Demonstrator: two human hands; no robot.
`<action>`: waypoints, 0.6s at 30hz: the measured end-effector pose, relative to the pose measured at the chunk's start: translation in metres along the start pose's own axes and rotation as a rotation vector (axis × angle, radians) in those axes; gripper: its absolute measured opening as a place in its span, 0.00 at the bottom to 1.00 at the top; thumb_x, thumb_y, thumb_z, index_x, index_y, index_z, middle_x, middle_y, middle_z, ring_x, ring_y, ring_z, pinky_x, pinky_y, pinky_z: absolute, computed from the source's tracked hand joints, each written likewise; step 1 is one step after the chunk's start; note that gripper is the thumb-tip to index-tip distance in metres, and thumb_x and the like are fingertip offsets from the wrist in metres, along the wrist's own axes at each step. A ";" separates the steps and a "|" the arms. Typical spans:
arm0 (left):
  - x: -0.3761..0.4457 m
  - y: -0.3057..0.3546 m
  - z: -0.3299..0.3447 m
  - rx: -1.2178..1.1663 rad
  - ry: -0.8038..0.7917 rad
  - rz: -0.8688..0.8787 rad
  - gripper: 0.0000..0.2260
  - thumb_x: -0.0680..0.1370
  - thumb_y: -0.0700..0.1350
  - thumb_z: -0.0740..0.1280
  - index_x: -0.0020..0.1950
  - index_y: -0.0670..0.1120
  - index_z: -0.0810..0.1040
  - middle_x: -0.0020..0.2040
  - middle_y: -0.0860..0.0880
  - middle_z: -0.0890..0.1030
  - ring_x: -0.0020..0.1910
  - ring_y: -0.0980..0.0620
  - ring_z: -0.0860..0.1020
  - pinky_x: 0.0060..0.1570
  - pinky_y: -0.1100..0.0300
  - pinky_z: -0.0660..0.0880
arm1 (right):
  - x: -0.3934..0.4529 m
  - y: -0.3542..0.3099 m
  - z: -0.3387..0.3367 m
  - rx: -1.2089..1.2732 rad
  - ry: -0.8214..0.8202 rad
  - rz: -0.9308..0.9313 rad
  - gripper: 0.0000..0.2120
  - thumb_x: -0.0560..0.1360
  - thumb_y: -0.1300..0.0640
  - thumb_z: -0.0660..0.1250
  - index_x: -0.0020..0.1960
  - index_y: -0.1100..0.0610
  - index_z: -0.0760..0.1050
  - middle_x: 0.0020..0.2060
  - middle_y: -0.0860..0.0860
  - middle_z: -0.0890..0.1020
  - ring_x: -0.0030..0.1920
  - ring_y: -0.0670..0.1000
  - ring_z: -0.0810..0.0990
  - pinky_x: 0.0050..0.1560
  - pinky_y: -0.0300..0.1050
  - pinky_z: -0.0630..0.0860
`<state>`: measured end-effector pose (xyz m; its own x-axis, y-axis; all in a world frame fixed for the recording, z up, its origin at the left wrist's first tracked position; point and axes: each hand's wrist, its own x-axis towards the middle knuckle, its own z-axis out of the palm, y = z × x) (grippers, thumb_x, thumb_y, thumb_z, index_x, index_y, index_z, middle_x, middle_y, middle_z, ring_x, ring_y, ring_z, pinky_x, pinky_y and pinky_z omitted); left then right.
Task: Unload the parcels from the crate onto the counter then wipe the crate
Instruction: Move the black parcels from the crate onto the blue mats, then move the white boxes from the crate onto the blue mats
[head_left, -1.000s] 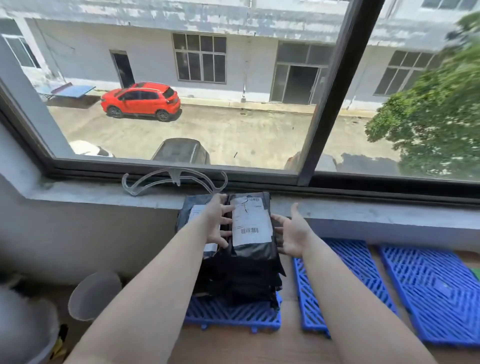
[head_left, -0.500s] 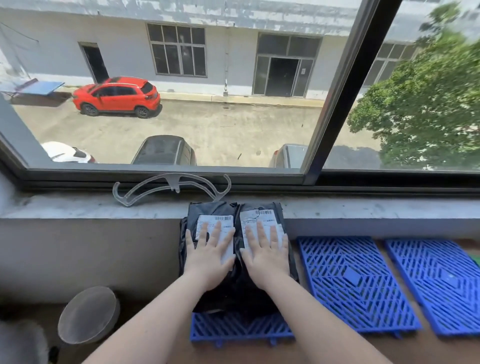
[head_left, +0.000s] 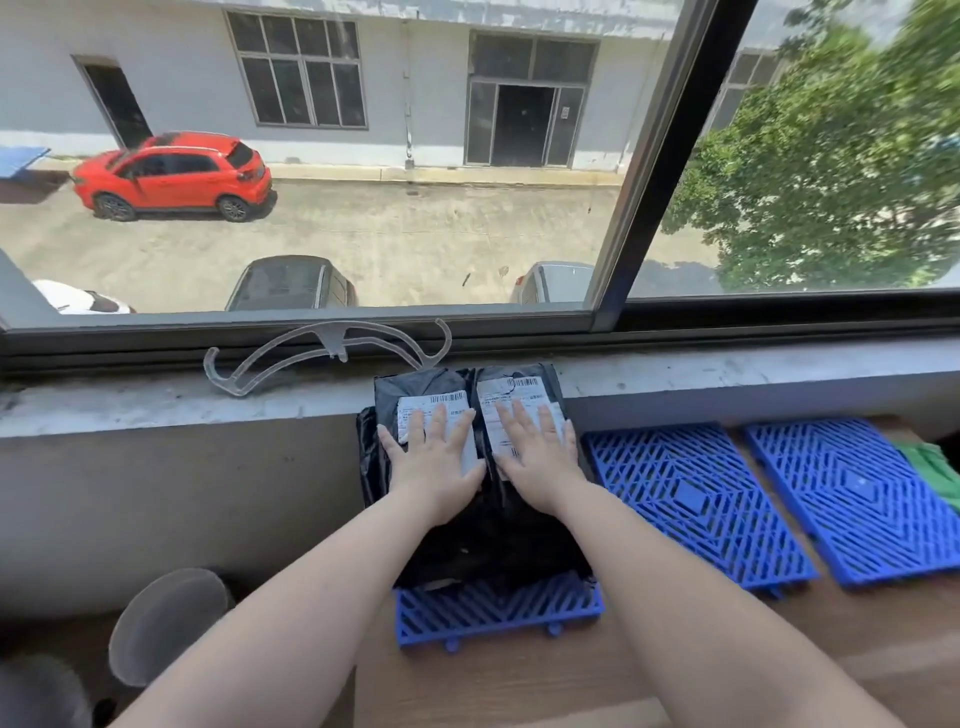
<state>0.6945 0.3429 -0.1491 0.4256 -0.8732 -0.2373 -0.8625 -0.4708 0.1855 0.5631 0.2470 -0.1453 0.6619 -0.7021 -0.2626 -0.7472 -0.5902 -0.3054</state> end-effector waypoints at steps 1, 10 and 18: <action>-0.002 0.001 -0.005 0.013 0.046 0.020 0.29 0.82 0.63 0.48 0.81 0.56 0.46 0.81 0.45 0.46 0.80 0.44 0.42 0.71 0.31 0.35 | -0.004 0.000 -0.005 0.037 0.006 0.000 0.32 0.82 0.44 0.53 0.79 0.41 0.38 0.80 0.44 0.43 0.79 0.55 0.36 0.74 0.62 0.33; -0.019 0.055 -0.043 0.275 0.198 0.203 0.28 0.83 0.61 0.48 0.80 0.52 0.48 0.80 0.44 0.50 0.79 0.40 0.47 0.73 0.33 0.41 | -0.053 0.027 -0.045 -0.115 0.189 0.091 0.33 0.80 0.45 0.58 0.80 0.43 0.46 0.80 0.50 0.46 0.78 0.59 0.43 0.76 0.66 0.40; -0.058 0.160 -0.057 0.276 0.313 0.386 0.24 0.83 0.57 0.52 0.78 0.51 0.57 0.77 0.48 0.60 0.75 0.39 0.56 0.72 0.35 0.50 | -0.154 0.108 -0.098 -0.181 0.263 0.169 0.35 0.79 0.44 0.61 0.80 0.46 0.48 0.80 0.50 0.51 0.78 0.59 0.46 0.75 0.68 0.46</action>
<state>0.5475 0.3113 -0.0513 0.0902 -0.9909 0.0995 -0.9933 -0.0968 -0.0634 0.3743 0.2526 -0.0484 0.5075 -0.8606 -0.0436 -0.8590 -0.5013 -0.1044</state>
